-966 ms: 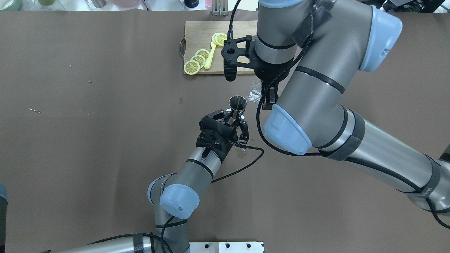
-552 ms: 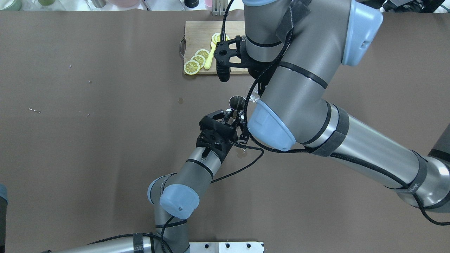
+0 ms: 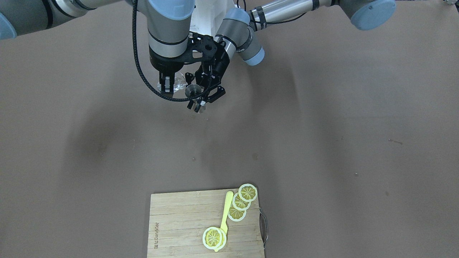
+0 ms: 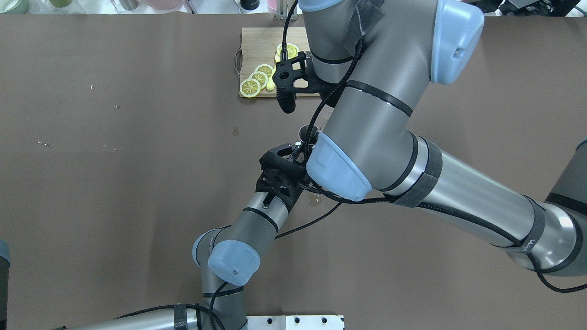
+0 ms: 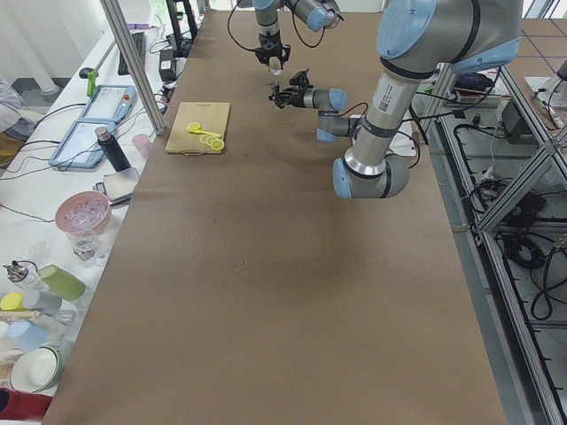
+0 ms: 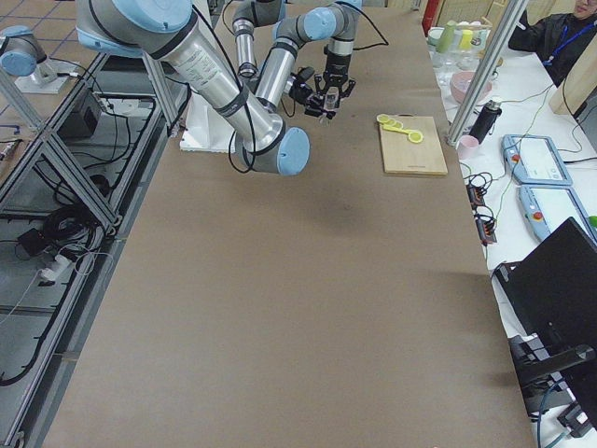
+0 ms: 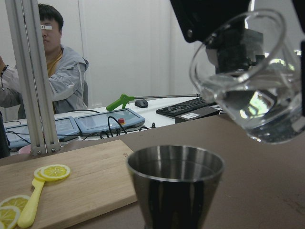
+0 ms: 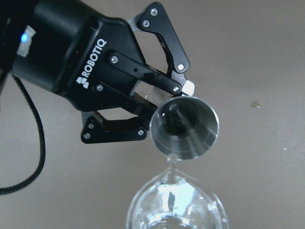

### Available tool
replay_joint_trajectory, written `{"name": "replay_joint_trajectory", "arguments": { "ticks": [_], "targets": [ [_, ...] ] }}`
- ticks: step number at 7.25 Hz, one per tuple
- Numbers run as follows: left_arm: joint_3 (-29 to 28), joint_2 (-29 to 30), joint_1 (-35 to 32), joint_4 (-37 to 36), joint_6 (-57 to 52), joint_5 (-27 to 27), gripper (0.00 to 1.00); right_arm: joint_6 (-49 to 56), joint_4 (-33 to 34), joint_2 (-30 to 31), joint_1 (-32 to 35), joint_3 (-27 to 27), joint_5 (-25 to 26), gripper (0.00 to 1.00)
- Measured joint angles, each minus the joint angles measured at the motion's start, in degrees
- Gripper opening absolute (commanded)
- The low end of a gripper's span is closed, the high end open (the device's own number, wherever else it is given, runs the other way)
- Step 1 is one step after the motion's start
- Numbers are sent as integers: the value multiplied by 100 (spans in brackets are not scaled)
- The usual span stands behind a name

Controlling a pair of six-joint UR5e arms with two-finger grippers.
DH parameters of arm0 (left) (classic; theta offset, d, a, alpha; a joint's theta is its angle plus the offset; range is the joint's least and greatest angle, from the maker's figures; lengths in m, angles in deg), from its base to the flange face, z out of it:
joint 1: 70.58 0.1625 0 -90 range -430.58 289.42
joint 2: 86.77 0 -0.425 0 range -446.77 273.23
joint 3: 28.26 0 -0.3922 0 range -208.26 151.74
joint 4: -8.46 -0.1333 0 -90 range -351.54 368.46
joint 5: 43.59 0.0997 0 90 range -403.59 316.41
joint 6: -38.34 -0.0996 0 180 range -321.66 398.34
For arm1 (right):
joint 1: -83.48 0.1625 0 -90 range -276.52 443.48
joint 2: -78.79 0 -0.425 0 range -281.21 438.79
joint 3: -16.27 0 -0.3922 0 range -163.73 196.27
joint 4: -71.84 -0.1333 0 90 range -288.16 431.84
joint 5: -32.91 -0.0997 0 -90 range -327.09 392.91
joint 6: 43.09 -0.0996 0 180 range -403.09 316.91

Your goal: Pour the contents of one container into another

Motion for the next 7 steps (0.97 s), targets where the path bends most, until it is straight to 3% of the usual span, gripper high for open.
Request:
{"name": "replay_joint_trajectory", "arguments": {
  "ticks": [7],
  "targets": [
    [0, 7, 0, 2, 0, 0, 0, 198, 255, -245, -110, 295, 196, 0]
  ]
}}
